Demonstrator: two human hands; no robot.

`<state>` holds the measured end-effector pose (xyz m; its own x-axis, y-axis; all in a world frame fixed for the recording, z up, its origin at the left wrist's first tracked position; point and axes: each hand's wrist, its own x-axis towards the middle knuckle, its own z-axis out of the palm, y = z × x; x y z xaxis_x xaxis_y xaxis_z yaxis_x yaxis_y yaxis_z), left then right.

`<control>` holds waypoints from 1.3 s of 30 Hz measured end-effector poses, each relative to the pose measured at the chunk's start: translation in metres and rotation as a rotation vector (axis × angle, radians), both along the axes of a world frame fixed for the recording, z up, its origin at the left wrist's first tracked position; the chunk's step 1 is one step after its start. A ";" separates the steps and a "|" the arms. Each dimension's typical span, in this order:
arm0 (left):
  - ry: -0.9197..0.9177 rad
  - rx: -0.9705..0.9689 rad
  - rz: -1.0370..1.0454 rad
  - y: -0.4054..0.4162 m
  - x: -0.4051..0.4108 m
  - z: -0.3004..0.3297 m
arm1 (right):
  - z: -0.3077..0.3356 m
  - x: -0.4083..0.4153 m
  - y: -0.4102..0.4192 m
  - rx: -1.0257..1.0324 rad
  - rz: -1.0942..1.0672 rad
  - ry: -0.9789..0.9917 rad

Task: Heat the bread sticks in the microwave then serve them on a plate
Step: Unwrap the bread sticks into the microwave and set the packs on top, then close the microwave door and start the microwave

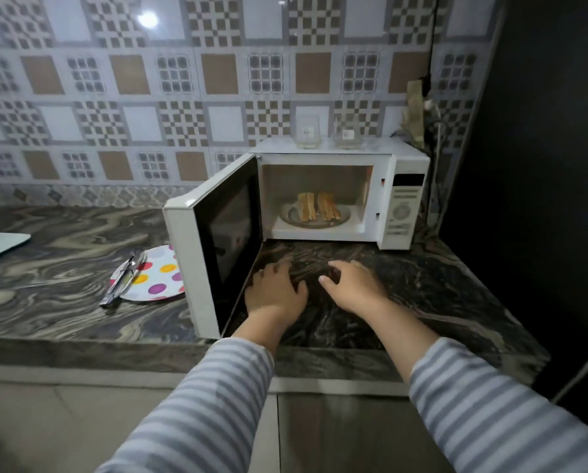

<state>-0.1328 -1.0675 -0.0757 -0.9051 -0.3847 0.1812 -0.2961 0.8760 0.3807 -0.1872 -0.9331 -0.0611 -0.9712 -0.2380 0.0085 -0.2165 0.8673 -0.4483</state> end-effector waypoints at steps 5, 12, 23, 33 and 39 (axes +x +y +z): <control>-0.061 0.040 -0.100 -0.032 0.062 -0.032 | -0.026 0.068 -0.025 0.063 -0.080 -0.001; -0.114 0.063 -0.125 -0.120 0.136 -0.041 | -0.023 0.143 -0.086 0.035 -0.119 -0.013; 0.349 0.153 -0.098 -0.214 0.105 0.042 | 0.105 0.164 -0.190 0.031 -0.018 0.426; 0.357 0.247 -0.308 -0.205 0.061 0.033 | 0.105 0.128 -0.225 0.211 0.024 0.532; 0.426 0.226 -0.332 -0.184 0.057 0.019 | 0.094 0.119 -0.196 0.206 0.003 0.594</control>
